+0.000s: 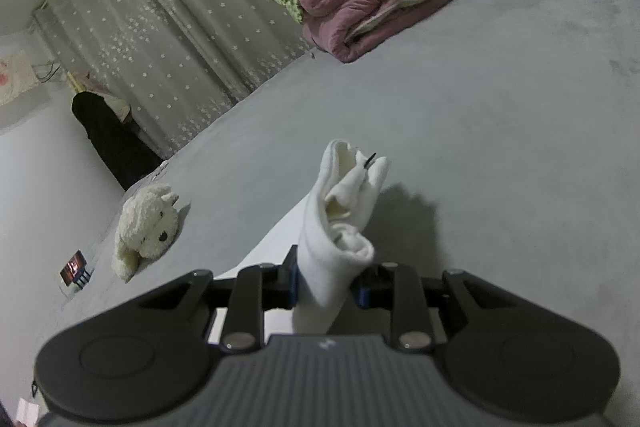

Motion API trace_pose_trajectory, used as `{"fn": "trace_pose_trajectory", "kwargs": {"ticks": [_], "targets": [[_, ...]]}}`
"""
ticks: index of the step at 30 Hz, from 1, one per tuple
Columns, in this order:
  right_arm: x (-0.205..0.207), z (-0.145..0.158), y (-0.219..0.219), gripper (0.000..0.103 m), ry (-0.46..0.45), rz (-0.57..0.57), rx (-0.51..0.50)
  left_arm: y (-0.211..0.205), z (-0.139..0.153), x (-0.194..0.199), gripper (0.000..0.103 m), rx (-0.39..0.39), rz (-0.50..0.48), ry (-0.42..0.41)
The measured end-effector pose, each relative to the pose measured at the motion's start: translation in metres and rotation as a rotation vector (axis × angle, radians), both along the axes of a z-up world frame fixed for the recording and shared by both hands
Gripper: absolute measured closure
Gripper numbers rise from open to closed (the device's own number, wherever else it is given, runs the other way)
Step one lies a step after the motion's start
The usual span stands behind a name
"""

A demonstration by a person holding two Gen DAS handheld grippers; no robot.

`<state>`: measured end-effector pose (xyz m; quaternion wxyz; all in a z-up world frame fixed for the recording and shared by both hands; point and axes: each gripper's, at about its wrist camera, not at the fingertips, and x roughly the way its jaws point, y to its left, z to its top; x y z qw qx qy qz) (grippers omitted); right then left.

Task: Fold clothes
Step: 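Hold the shirt edge with the right gripper above the folded shirt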

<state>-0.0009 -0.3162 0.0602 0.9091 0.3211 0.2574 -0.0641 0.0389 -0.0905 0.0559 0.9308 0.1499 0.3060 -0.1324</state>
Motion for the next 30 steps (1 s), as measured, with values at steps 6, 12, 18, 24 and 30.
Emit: {"fn": "trace_pose_trajectory", "kwargs": {"ticks": [6,12,18,24,30], "targets": [[0.0,-0.003,0.0,0.08,0.011,-0.011,0.0,0.058,0.001,0.013,0.052,-0.121,0.064,0.087],[-0.001,-0.009,-0.003,0.08,0.031,-0.026,0.025,0.087,-0.017,0.028,0.052,-0.252,0.107,0.209],[0.0,-0.014,-0.005,0.08,0.046,-0.034,0.034,0.101,-0.008,0.031,0.052,-0.328,0.132,0.241],[0.0,-0.012,0.0,0.08,0.05,-0.027,-0.008,0.124,-0.007,0.039,0.053,-0.408,0.202,0.271],[0.0,-0.011,0.004,0.08,0.049,-0.023,-0.04,0.125,-0.015,0.043,0.053,-0.421,0.209,0.315]]}}
